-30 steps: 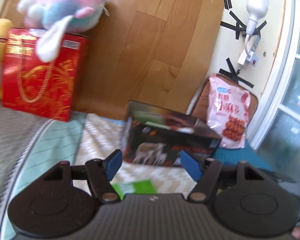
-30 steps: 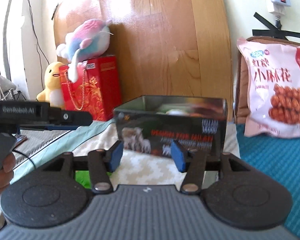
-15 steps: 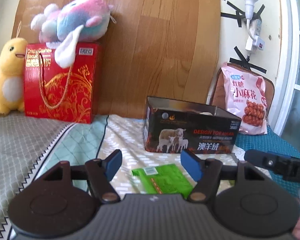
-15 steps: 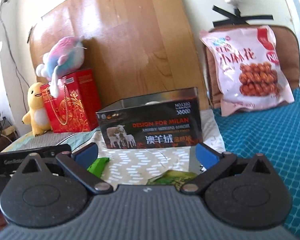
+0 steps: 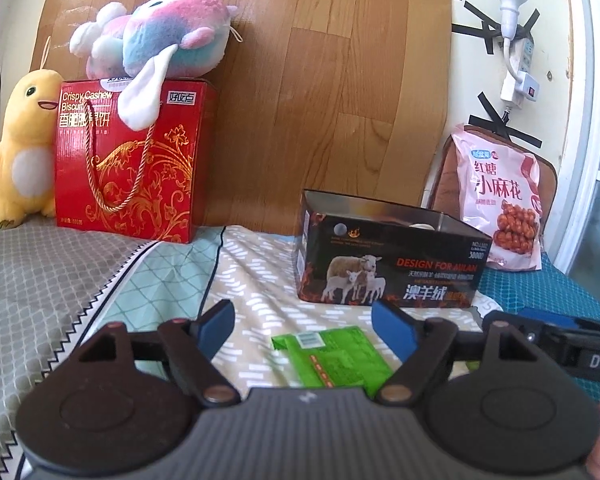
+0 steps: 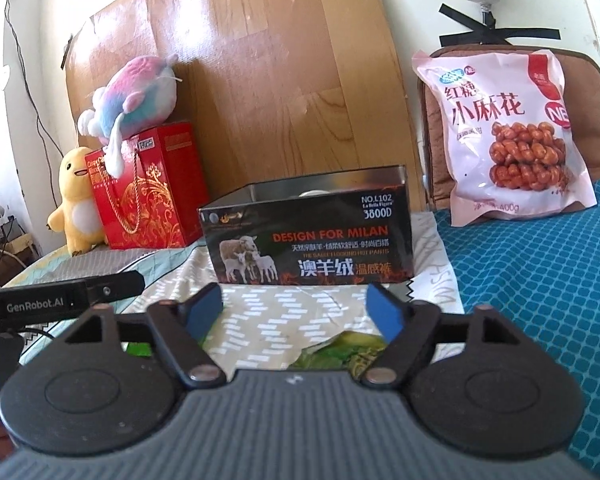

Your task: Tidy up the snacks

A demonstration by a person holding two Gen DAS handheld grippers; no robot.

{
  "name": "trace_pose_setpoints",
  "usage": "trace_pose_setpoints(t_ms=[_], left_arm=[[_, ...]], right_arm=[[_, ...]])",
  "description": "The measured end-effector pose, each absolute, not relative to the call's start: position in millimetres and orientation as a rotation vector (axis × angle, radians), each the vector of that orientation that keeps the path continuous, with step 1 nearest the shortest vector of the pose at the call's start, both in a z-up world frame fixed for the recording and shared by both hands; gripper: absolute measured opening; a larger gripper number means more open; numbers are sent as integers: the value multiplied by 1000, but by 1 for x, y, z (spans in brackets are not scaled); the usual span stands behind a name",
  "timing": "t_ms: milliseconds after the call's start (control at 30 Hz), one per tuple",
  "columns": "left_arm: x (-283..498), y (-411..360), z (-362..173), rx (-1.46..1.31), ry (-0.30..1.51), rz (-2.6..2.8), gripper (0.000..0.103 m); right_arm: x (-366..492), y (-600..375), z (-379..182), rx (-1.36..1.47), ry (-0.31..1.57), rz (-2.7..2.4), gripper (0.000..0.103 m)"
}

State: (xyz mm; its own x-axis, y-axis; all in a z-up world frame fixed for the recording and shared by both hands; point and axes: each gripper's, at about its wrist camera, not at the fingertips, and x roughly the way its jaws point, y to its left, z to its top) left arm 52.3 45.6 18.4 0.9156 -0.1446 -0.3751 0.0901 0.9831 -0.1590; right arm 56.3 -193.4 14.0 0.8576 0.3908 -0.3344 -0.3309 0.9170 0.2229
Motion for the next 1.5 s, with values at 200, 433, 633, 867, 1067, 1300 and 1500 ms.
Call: trace_pose_setpoints(t_ms=[200, 433, 633, 867, 1067, 1300, 1500], left_arm=[[55, 50, 17, -172, 409, -118, 78], [55, 51, 17, -180, 416, -114, 78], [55, 51, 17, -181, 416, -114, 78], [53, 51, 17, -180, 396, -115, 89], [53, 50, 18, -176, 399, -117, 89], [59, 58, 17, -212, 433, -122, 91], [58, 77, 21, -324, 498, -213, 85]], right_arm=[[55, -192, 14, 146, 385, 390, 68], [57, -193, 13, 149, 390, 391, 68], [57, -193, 13, 151, 393, 391, 68], [56, -192, 13, 152, 393, 394, 68], [56, -192, 13, 151, 394, 398, 68], [58, -189, 13, 127, 430, 462, 68], [44, -182, 18, 28, 529, 679, 69]])
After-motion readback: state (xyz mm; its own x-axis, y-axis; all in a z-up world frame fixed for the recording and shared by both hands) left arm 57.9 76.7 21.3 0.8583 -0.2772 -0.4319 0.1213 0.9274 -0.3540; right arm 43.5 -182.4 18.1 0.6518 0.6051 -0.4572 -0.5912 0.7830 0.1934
